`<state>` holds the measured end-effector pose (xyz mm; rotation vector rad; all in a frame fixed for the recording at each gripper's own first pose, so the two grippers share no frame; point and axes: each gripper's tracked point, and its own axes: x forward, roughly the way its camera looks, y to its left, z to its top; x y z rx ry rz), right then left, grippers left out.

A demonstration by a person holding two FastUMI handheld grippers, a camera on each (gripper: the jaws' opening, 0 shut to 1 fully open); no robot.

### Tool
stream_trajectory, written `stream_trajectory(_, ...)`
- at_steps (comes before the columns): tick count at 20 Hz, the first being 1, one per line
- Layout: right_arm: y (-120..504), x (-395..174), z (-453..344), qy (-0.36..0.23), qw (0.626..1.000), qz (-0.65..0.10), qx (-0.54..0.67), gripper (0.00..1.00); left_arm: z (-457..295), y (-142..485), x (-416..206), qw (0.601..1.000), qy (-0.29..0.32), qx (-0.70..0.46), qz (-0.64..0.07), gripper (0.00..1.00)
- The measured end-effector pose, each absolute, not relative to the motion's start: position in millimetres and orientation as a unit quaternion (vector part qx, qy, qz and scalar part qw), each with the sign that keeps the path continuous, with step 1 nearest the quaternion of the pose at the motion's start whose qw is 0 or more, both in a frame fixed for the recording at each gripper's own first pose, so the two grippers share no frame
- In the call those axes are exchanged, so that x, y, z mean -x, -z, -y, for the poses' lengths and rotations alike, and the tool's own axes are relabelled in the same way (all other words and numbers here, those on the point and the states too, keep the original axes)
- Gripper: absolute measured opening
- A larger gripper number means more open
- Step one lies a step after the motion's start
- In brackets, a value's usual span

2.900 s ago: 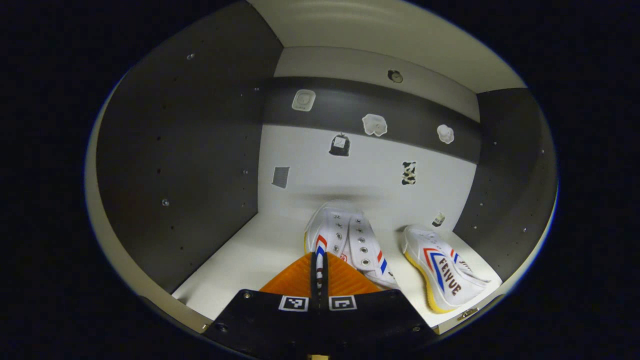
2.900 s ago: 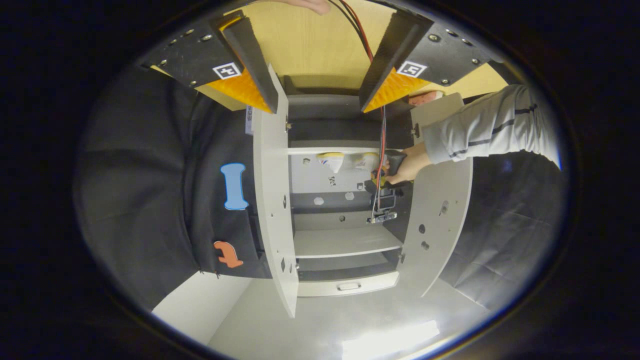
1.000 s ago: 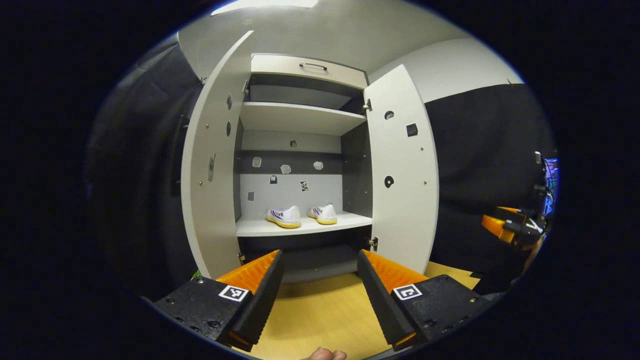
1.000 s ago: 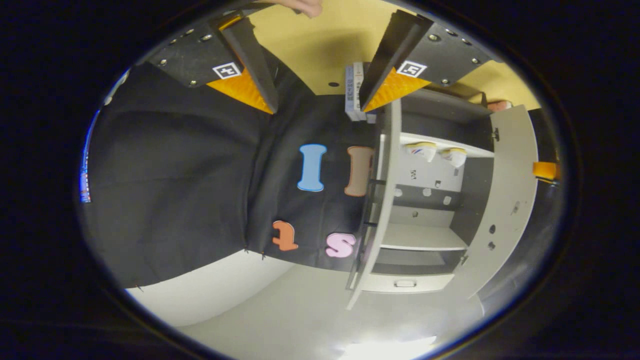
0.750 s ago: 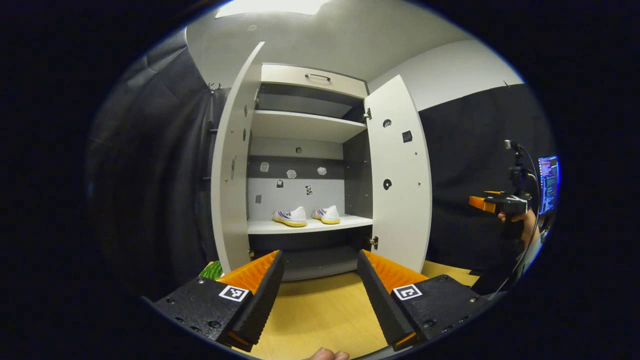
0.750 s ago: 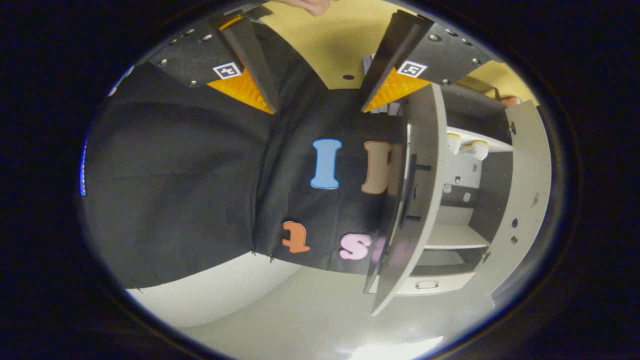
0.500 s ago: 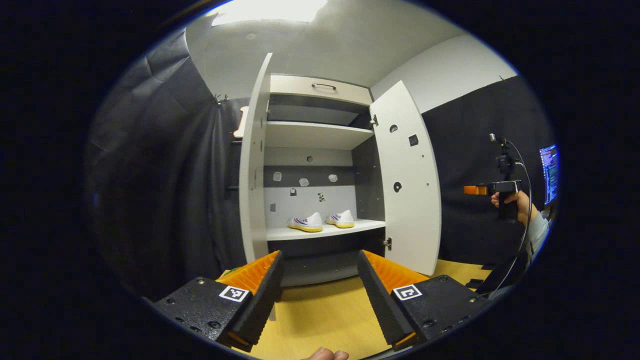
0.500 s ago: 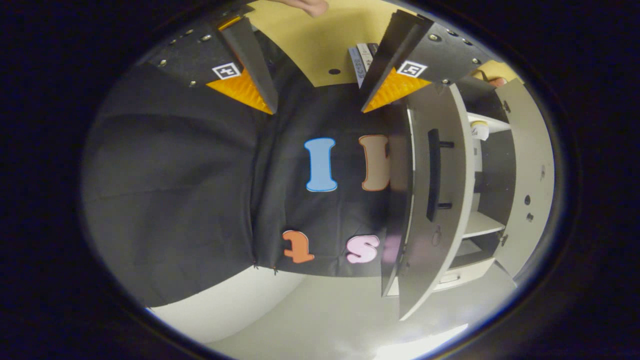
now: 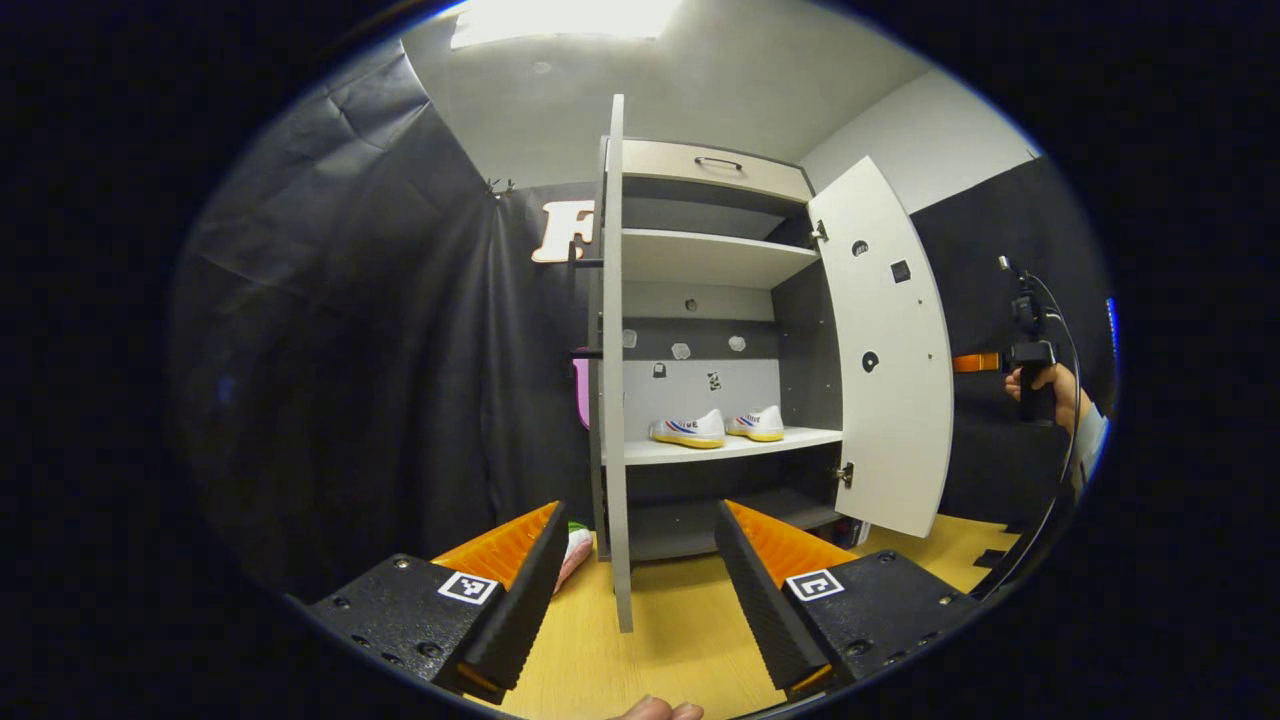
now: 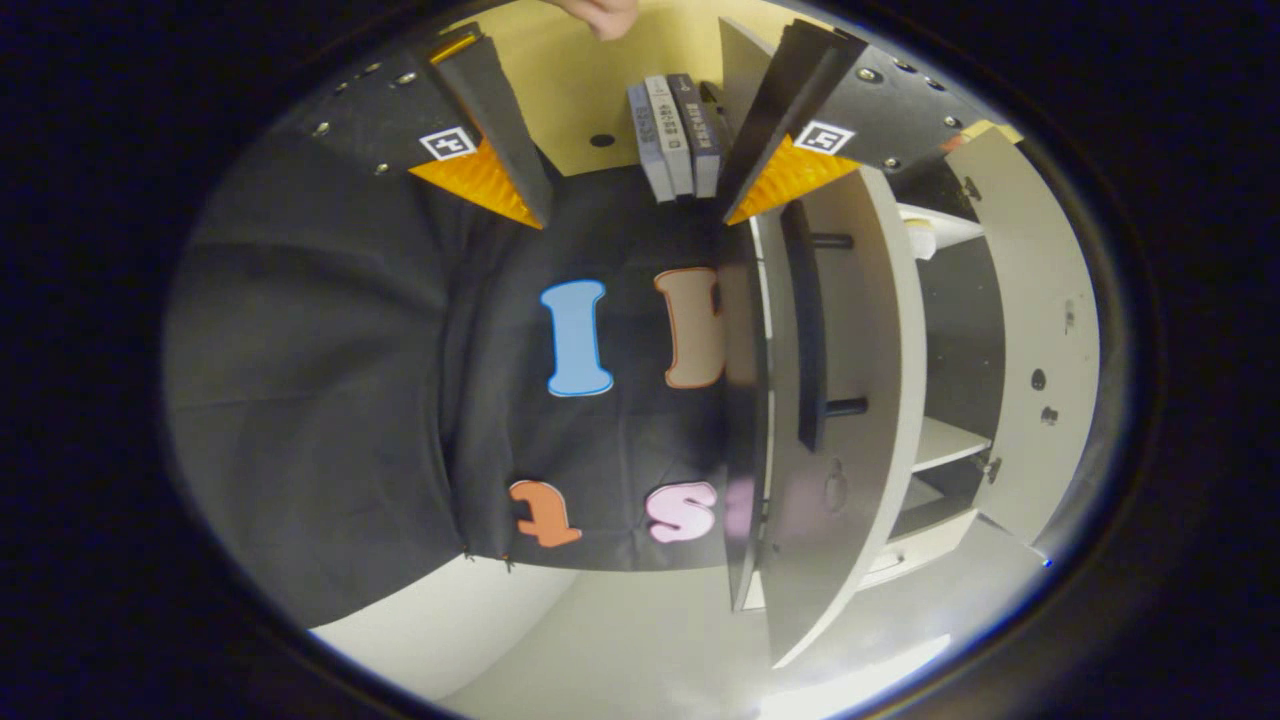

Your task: Grab one shoe with the right hand and put it into the shoe cabinet, grab the other shoe with the left hand and put it into the shoe cabinet; then close the right door with the right hand and the left door with the left hand.

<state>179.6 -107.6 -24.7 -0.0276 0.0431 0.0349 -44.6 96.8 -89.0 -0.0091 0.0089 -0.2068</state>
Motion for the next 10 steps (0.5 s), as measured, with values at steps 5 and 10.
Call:
stream_trajectory(5,48.6,-182.5,78.4,-0.036,0.995,-0.042,0.085,0.9,-121.3,90.5,43.3,0.996,0.084,0.011,-0.005,0.9)
stream_trajectory(10,58.7,-180.4,50.5,-0.064,0.996,-0.044,0.032,0.93,-141.4,92.4,42.0,0.998,0.065,0.028,-0.004,0.89)
